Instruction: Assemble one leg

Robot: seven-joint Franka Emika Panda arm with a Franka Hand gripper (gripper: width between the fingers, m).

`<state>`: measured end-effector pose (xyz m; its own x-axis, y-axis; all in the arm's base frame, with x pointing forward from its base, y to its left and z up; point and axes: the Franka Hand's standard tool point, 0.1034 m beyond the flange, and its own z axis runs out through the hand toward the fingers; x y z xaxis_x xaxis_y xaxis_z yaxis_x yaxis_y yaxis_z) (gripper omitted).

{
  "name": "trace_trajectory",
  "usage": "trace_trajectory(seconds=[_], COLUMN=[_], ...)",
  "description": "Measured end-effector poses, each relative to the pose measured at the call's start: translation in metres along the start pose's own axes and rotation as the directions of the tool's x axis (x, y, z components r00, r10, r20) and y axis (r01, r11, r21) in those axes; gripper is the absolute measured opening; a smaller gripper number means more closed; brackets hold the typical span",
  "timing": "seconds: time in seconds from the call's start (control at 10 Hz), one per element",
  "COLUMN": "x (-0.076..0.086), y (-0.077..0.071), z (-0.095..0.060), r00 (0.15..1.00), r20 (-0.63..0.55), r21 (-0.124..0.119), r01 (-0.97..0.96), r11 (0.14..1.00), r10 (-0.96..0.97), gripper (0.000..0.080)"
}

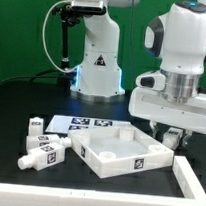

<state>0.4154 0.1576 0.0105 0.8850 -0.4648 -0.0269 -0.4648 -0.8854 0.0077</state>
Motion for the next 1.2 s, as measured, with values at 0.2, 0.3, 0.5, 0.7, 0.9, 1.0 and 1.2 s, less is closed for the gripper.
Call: trace_trajectory(seconds=[0.2,0.3,0.5,0.7,0.9,1.0,1.2], x=[0.002,0.016,0.041,0.062,0.078,0.070,0.069], y=[0.001,0.006,0.014,0.024,0.014,0.006,0.005], z=[-0.004,-0.033,-0.069,-0.074,-0.081,-0.079,-0.078], r00=[0.999,0.995,0.992,0.951,0.901,0.926,0.923], r20=[0.009,0.031,-0.003,-0.052,-0.100,-0.103,-0.103], r21=[-0.003,0.009,0.051,0.055,0.049,0.057,0.056], r01=[0.033,0.091,0.129,0.307,0.428,0.370,0.378], r11=[0.999,0.996,0.990,0.950,0.903,0.927,0.924], r10=[-0.033,-0.092,-0.129,-0.305,-0.422,-0.363,-0.371], gripper=[0.0624,0.0642,0.0648,0.0649,0.0649,0.0649,0.0649])
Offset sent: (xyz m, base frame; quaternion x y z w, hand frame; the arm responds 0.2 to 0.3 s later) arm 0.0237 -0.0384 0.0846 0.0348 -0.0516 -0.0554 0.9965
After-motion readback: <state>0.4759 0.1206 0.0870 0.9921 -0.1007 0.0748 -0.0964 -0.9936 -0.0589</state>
